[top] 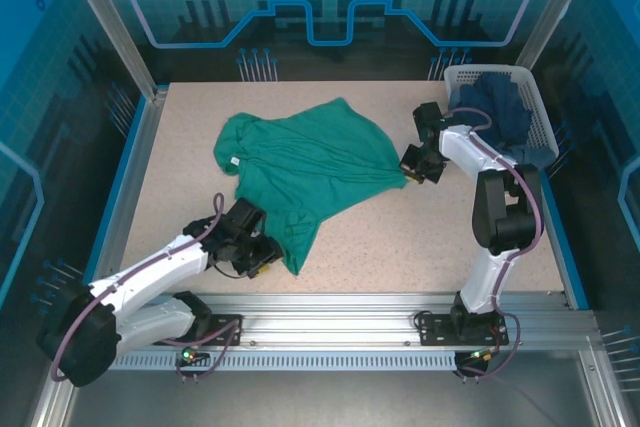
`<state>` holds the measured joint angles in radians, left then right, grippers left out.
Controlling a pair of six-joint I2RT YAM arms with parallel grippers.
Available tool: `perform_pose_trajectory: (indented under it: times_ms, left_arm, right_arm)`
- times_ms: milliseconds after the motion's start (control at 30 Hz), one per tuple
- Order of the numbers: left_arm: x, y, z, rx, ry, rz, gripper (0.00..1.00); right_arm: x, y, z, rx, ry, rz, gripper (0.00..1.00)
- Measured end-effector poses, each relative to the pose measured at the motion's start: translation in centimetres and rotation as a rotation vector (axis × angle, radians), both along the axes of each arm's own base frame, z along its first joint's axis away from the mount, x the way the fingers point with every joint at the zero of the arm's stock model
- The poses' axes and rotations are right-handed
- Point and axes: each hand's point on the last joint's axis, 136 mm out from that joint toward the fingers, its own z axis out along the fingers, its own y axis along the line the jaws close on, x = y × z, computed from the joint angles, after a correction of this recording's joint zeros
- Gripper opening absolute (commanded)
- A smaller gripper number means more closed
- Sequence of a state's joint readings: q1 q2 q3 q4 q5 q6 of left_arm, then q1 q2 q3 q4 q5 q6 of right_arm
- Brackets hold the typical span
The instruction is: Fold and stack the t-shirts
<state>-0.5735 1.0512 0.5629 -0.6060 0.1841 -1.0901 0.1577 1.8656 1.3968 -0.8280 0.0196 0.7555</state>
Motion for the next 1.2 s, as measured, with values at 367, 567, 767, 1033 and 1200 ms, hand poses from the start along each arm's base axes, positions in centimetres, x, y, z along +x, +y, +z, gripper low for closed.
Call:
perform_pose_trajectory:
  times_ms: [367,567,767,1033,1200]
  left_arm:
    - [2.9,2.7,0.4,0.019,0.023,0.306,0.38]
    - [9.2,-0.9,2.0,0.053,0.004,0.214,0.39]
    - [12.8,-3.9,2.7,0.086,-0.054,0.055,0.42]
    - [10.7,-4.4,0.0,0.201,0.033,-0.092,0.45]
    - [10.3,-4.1,-1.3,0.241,0.054,-0.135,0.4]
  right_arm:
    - [-1.3,-0.2,-1.2,-0.007,0.042,0.006,0.0]
    - [-2.1,-0.3,-2.0,-0.011,0.065,0.006,0.0]
    - [-2.3,-0.4,-2.3,-0.011,0.071,0.005,0.0]
    - [-2.2,-0.4,-2.3,-0.01,0.065,0.004,0.0]
    - [-2.2,-0.3,-2.3,-0.007,0.065,0.004,0.0]
